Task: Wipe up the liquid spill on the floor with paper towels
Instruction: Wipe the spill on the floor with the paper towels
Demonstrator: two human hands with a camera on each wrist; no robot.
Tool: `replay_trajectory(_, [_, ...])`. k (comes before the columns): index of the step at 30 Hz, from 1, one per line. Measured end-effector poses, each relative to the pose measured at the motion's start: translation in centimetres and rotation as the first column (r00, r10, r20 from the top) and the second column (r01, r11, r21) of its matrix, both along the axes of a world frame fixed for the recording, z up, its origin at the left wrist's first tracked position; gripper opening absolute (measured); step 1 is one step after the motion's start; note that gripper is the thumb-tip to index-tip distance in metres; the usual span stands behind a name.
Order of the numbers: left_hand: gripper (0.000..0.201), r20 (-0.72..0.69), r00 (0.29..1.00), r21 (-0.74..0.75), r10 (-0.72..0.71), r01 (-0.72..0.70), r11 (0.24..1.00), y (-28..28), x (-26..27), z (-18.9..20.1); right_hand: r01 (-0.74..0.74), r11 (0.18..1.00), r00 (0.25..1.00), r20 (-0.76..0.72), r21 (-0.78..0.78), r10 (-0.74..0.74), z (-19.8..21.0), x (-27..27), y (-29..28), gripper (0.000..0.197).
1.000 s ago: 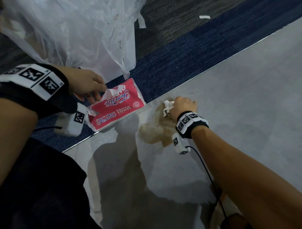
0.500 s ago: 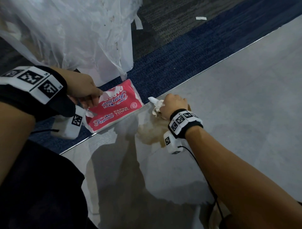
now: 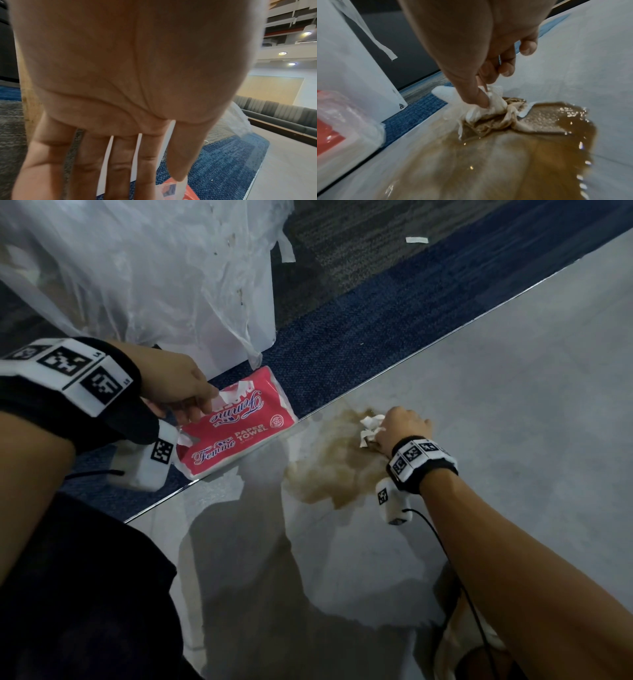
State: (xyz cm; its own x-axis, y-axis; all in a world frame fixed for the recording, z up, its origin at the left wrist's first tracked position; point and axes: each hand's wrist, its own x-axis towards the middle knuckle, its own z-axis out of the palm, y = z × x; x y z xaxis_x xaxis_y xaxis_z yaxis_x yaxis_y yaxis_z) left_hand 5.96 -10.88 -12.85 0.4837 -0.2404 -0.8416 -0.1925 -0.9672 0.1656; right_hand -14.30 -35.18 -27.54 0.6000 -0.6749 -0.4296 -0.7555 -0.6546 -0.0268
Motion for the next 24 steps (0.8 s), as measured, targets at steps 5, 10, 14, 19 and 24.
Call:
replay_trajectory(5, [0.037, 0.005, 1.0, -0.011, -0.025, 0.025, 1.0, -0.6, -0.3, 0.0, -0.053, 0.99, 0.994, -0.091, 0.134, 0.065, 0.4, -2.8, 1.3, 0.024])
replay_trajectory(10, [0.037, 0.004, 1.0, -0.027, -0.026, 0.026, 0.999, -0.5, -0.1, -0.1, 0.024, 0.988, 0.991, 0.126, 0.151, -0.043, 2.7, -2.8, -0.3, 0.002])
replay_trajectory(14, [0.035, 0.001, 1.0, -0.008, -0.025, 0.025, 1.0, -0.1, 0.1, -0.3, 0.068, 0.989, 0.963, 0.252, 0.129, -0.099, 3.3, -0.7, -2.8, 0.004])
replay_trajectory(19, [0.036, -0.006, 1.0, 0.008, -0.021, 0.022, 1.0, 0.2, 0.3, -0.5, 0.013, 0.995, 0.994, 0.103, 0.094, -0.023, 1.5, -1.0, -3.6, 0.01])
replay_trajectory(24, [0.035, -0.005, 1.0, 0.002, -0.025, 0.025, 1.0, -0.1, 0.2, -0.6, 0.007, 0.998, 0.996, 0.086, 0.057, -0.012, 0.6, -2.8, -2.8, 0.01])
